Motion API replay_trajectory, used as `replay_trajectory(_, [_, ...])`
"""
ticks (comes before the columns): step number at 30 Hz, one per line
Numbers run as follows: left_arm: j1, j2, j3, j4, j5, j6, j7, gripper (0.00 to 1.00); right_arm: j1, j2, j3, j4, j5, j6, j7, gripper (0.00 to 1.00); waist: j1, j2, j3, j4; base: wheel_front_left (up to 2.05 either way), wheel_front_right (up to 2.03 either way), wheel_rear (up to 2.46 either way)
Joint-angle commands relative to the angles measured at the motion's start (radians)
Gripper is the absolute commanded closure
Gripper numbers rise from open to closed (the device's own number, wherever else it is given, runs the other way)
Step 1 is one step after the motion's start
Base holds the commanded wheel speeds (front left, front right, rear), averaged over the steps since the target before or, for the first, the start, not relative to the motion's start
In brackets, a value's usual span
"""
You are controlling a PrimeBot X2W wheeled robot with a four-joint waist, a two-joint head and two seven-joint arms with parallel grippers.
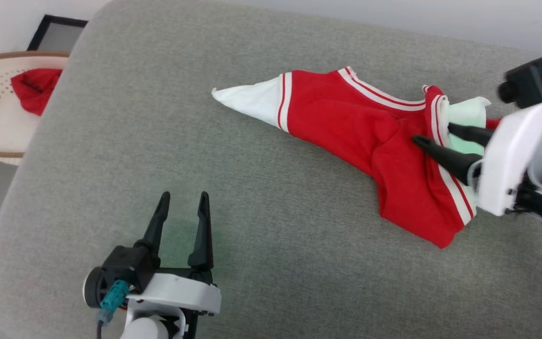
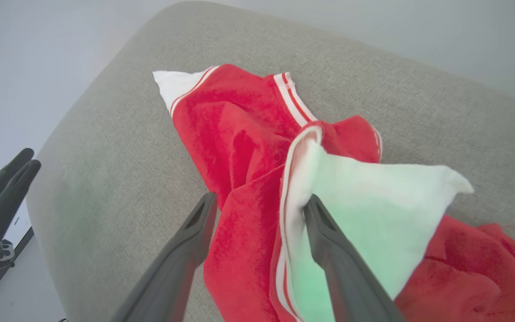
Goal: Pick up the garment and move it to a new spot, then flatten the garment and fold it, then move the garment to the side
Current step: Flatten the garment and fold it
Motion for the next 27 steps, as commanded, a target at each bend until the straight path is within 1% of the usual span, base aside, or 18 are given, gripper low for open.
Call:
replay_trajectory(1, [0.012,-0.005,0.004,-0.002,0.01,-0.005,0.0,0.0,0.026,-0.021,-0.022,-0.031,0.028,0.0,0.003,0.0,0.0,-0.0001,0.004,-0.016,0.0,0.0,0.0])
replay_trajectory(6, [0.0,-0.013,0.012,-0.005,0.019,-0.013,0.0,0.0,0.033,-0.1,-0.084,-0.106,0.046,0.0,0.036,0.0,0.0,-0.0001,0.019,-0.036,0.0,0.0,0.0])
replay_trajectory(9, [-0.014,-0.018,0.008,-0.003,0.025,-0.019,0.0,0.0,0.011,-0.137,-0.118,-0.098,0.053,0.0,0.067,0.0,0.0,-0.0001,0.032,-0.037,0.0,0.0,0.0])
replay_trajectory(10, [-0.014,-0.018,0.008,-0.003,0.025,-0.019,0.0,0.0,0.011,-0.137,-0.118,-0.098,0.053,0.0,0.067,0.0,0.0,-0.0001,0.032,-0.037,0.0,0.0,0.0])
replay_trajectory(14, [-0.026,-0.026,0.004,-0.001,0.028,-0.028,0.0,0.0,-0.025,-0.179,-0.145,-0.052,0.047,0.0,0.108,0.0,0.0,-0.0001,0.049,-0.029,0.0,0.0,0.0])
replay_trajectory(18, [-0.035,-0.031,0.001,0.006,0.027,-0.036,0.0,0.0,-0.068,-0.198,-0.153,0.019,0.045,0.0,0.139,0.0,0.0,-0.0001,0.063,-0.016,0.0,0.0,0.0])
replay_trajectory(27, [-0.051,-0.039,-0.008,0.011,0.016,-0.042,0.0,0.0,-0.152,-0.218,-0.078,0.118,0.039,0.0,0.229,0.0,0.0,-0.0001,0.094,0.013,0.0,0.0,0.0])
